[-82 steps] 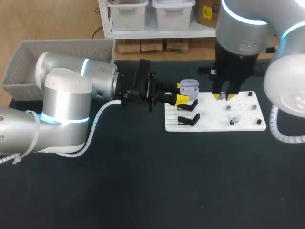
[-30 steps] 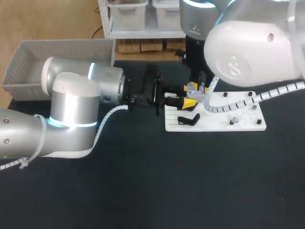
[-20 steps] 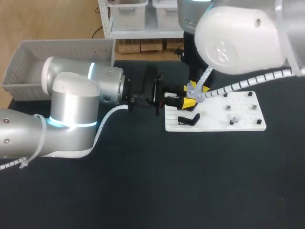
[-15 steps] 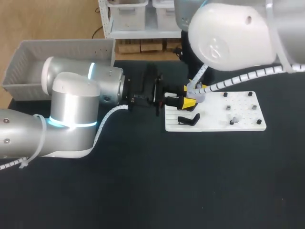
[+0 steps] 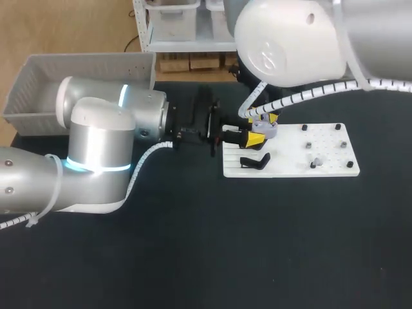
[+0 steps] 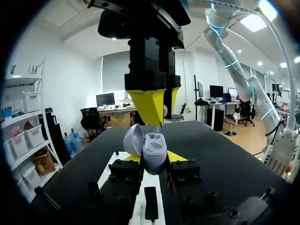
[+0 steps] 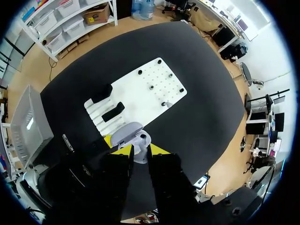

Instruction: Pick up each earbud case from the left stands, insert the matching earbuds, close the lid, and place the case in the box.

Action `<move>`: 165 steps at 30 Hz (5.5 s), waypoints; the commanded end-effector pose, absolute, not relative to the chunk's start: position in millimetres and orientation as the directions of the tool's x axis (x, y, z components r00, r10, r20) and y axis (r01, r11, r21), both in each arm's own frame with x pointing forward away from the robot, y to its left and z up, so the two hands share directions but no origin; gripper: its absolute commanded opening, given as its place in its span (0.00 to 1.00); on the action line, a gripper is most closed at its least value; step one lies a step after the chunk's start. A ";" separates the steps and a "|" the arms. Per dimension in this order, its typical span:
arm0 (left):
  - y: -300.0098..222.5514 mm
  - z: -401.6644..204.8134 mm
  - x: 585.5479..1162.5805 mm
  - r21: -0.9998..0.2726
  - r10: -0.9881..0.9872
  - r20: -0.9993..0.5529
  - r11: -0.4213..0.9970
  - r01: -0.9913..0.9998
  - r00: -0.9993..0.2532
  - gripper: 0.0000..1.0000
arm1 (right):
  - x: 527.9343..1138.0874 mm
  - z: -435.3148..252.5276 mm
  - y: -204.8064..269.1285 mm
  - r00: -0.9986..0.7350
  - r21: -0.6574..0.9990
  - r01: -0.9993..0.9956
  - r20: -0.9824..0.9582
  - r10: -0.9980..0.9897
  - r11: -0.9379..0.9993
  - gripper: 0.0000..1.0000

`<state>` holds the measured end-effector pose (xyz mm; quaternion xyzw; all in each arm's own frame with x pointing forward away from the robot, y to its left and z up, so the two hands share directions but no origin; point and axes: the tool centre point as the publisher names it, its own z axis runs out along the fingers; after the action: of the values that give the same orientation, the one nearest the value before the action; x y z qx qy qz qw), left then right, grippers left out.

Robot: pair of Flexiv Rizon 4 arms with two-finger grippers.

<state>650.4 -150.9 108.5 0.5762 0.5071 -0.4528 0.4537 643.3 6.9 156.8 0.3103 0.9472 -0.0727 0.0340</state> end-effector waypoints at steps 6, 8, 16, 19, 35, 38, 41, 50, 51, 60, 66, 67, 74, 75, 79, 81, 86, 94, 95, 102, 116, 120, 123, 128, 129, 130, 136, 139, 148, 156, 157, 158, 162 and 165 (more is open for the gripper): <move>-151.0 108.4 651.0 0.063 0.174 -0.982 -0.075 0.995 0.076 0.00 | 646.0 153.9 6.6 -0.806 -0.136 0.592 -0.099 0.584 0.794 0.00; -151.0 108.4 651.0 0.063 0.174 -0.982 -0.075 0.995 0.076 0.00 | 646.3 152.7 5.5 -0.805 -0.138 0.593 -0.098 0.584 0.794 0.00; -151.0 108.4 651.0 0.063 0.174 -0.982 -0.075 0.995 0.076 0.00 | 646.9 147.9 1.3 -0.805 -0.150 0.594 -0.096 0.586 0.791 0.00; -151.0 108.4 651.0 0.063 0.174 -0.982 -0.075 0.995 0.076 0.00 | 648.2 146.5 -0.3 -0.805 -0.150 0.594 -0.098 0.586 0.791 0.00; -151.0 108.4 651.0 0.063 0.174 -0.982 -0.075 0.995 0.076 0.00 | 649.4 137.2 0.2 -0.829 -0.156 0.560 -0.099 0.551 0.814 0.00; -151.0 108.4 651.0 0.063 0.174 -0.982 -0.075 0.995 0.076 0.00 | 640.8 139.0 1.7 -0.840 -0.150 0.543 -0.101 0.533 0.826 0.58; -151.0 108.4 651.0 0.063 0.174 -0.982 -0.075 0.995 0.076 0.00 | 625.5 146.3 -1.0 -0.841 -0.084 0.539 -0.119 0.528 0.838 0.71; -151.0 108.4 651.0 0.063 0.174 -0.982 -0.075 0.995 0.076 0.00 | 578.7 157.2 -20.9 -0.921 0.130 0.244 -0.281 0.271 0.961 0.42; -151.0 108.4 651.0 0.063 0.174 -0.982 -0.075 0.995 0.076 0.00 | 575.2 156.1 -26.2 -0.914 0.133 0.233 -0.309 0.264 0.963 0.44; -151.0 108.4 651.0 0.063 0.174 -0.982 -0.075 0.995 0.076 0.00 | 565.2 129.4 -61.2 -0.879 0.273 0.240 -0.347 0.328 0.932 0.48; -151.0 108.4 651.0 0.063 0.174 -0.982 -0.075 0.995 0.076 0.00 | 578.6 98.2 -81.3 -0.879 0.277 0.270 -0.319 0.353 0.922 0.45; -151.0 108.4 651.0 0.063 0.174 -0.982 -0.075 0.995 0.076 0.00 | 581.1 93.4 -84.4 -0.879 0.280 0.275 -0.315 0.359 0.920 0.44; -151.0 108.4 651.0 0.063 0.174 -0.982 -0.075 0.995 0.076 0.00 | 597.6 68.0 -91.9 -0.885 0.272 0.271 -0.306 0.350 0.923 0.47; -151.0 108.4 651.0 0.063 0.174 -0.982 -0.075 0.995 0.076 0.00 | 600.3 64.5 -93.2 -0.885 0.273 0.271 -0.305 0.350 0.923 0.46; -151.0 108.4 651.0 0.063 0.174 -0.982 -0.075 0.995 0.076 0.00 | 610.7 49.7 -99.9 -0.897 0.263 0.267 -0.283 0.339 0.927 0.45; -151.0 108.4 651.0 0.063 0.174 -0.982 -0.075 0.995 0.076 0.00 | 616.4 43.6 -104.3 -0.899 0.260 0.265 -0.280 0.336 0.928 0.43; -151.0 108.4 651.0 0.063 0.174 -0.982 -0.075 0.995 0.076 0.00 | 625.0 34.8 -111.5 -0.906 0.251 0.257 -0.273 0.322 0.933 0.45; -151.0 108.4 651.0 0.063 0.174 -0.982 -0.075 0.995 0.076 0.00 | 634.5 25.6 -117.6 -0.913 0.250 0.249 -0.262 0.313 0.936 0.47; -151.0 108.4 651.0 0.063 0.174 -0.982 -0.075 0.995 0.076 0.00 | 636.4 24.6 -118.6 -0.913 0.250 0.249 -0.262 0.313 0.936 0.47; -151.0 108.4 651.0 0.063 0.174 -0.982 -0.075 0.995 0.076 0.00 | 643.5 20.4 -122.8 -0.915 0.253 0.246 -0.257 0.310 0.936 0.45; -151.0 108.4 651.0 0.063 0.174 -0.982 -0.075 0.995 0.076 0.00 | 648.6 13.3 -120.3 -0.919 0.263 0.243 -0.245 0.308 0.934 0.41; -151.0 108.4 651.0 0.063 0.174 -0.982 -0.075 0.995 0.076 0.00 | 649.3 12.2 -119.4 -0.920 0.264 0.239 -0.246 0.305 0.934 0.36; -151.0 108.4 651.0 0.063 0.174 -0.982 -0.075 0.995 0.076 0.00 | 649.5 11.9 -119.0 -0.921 0.265 0.236 -0.247 0.302 0.935 0.33; -151.0 108.4 651.0 0.063 0.174 -0.982 -0.075 0.995 0.076 0.00 | 650.1 11.1 -118.4 -0.922 0.263 0.234 -0.245 0.299 0.936 0.22; -151.0 108.4 651.0 0.063 0.174 -0.982 -0.075 0.995 0.076 0.00 | 650.1 11.0 -118.4 -0.922 0.263 0.234 -0.244 0.299 0.936 0.20; -151.0 108.4 651.0 0.063 0.174 -0.982 -0.075 0.995 0.076 0.00 | 650.1 10.9 -118.3 -0.923 0.262 0.234 -0.244 0.299 0.936 0.17; -151.0 108.4 651.0 0.063 0.174 -0.982 -0.075 0.995 0.076 0.00 | 647.8 14.5 -117.5 -0.923 0.257 0.234 -0.245 0.297 0.938 0.00; -151.0 108.4 651.0 0.063 0.174 -0.982 -0.075 0.995 0.076 0.00 | 644.1 21.1 -116.2 -0.924 0.258 0.232 -0.245 0.295 0.938 0.00; -151.0 108.4 651.0 0.063 0.174 -0.982 -0.075 0.995 0.076 0.00 | 631.3 67.1 -112.8 -0.915 0.261 0.228 -0.271 0.298 0.938 0.00; -151.0 108.4 651.0 0.063 0.174 -0.982 -0.075 0.995 0.076 0.00 | 620.4 114.9 -94.4 -0.948 0.174 0.173 -0.237 0.212 0.969 0.00; -151.0 108.4 651.0 0.063 0.174 -0.982 -0.075 0.995 0.076 0.00 | 619.1 119.6 -91.1 -0.952 0.165 0.162 -0.234 0.198 0.973 0.00; -151.0 108.4 651.0 0.063 0.174 -0.982 -0.075 0.995 0.076 0.00 | 617.8 125.0 -87.4 -0.958 0.160 0.151 -0.220 0.184 0.975 0.00; -151.0 108.4 651.0 0.063 0.174 -0.982 -0.075 0.995 0.076 0.00 | 613.4 145.7 -73.7 -0.975 0.130 0.114 -0.175 0.136 0.985 0.00; -151.0 108.4 651.0 0.063 0.174 -0.982 -0.075 0.995 0.076 0.00 | 610.5 161.7 -61.7 -0.978 0.119 0.077 -0.186 0.099 0.990 0.00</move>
<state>650.7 -150.7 108.4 0.5764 0.5067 -0.4532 0.4535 611.8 -69.9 137.2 0.0479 0.9870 0.0723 0.1355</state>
